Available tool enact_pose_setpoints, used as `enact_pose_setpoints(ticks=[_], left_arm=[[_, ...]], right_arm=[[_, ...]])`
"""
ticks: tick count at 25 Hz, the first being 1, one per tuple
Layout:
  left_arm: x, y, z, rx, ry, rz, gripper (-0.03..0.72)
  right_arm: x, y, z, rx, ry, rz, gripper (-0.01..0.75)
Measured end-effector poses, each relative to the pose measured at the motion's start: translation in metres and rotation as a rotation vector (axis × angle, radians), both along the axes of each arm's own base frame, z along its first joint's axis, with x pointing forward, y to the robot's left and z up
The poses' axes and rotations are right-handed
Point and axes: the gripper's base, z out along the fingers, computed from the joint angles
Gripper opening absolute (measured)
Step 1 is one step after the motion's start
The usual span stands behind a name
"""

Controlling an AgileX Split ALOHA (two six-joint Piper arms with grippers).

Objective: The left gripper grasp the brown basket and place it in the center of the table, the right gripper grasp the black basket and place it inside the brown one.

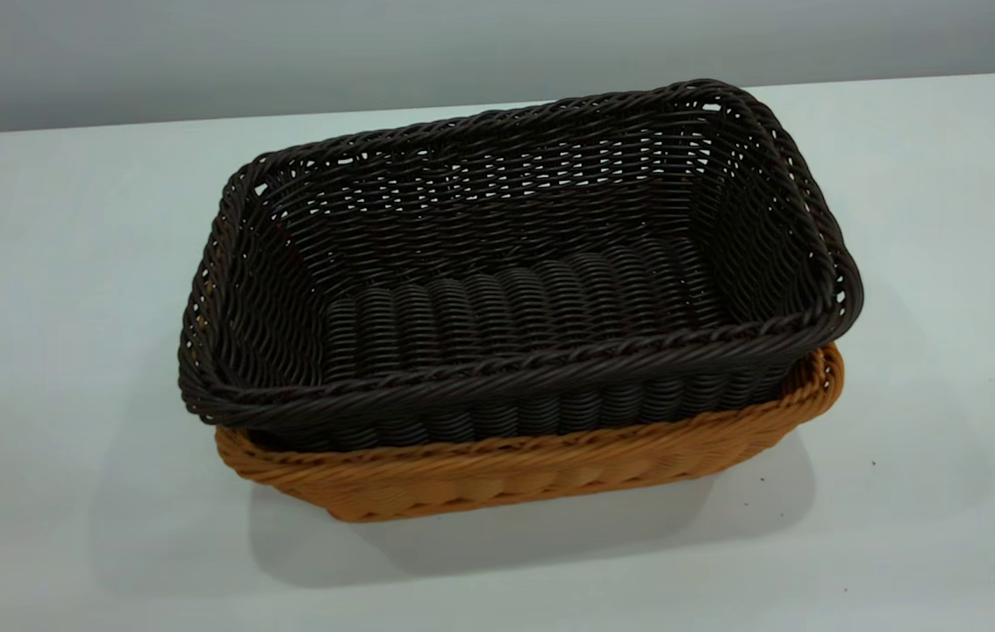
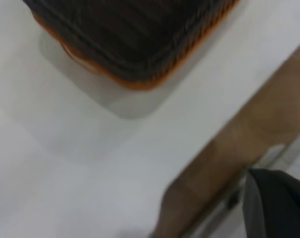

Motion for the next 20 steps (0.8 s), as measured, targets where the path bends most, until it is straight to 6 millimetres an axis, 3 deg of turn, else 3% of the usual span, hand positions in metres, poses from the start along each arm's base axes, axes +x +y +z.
enact_pose_setpoints(ticks=[6, 20], left_arm=[[-0.012, 0.011, -0.033, 0.027, 0.016, -0.041, -0.001], [-0.033, 0.04, -0.025, -0.18, -0.154, -0.04, -0.001]], right_arm=[[0.0, 0.001, 0.0, 0.005, 0.003, 0.004, 0.0], [0.0, 0.001, 0.0, 0.007, 0.004, 0.002, 0.0]])
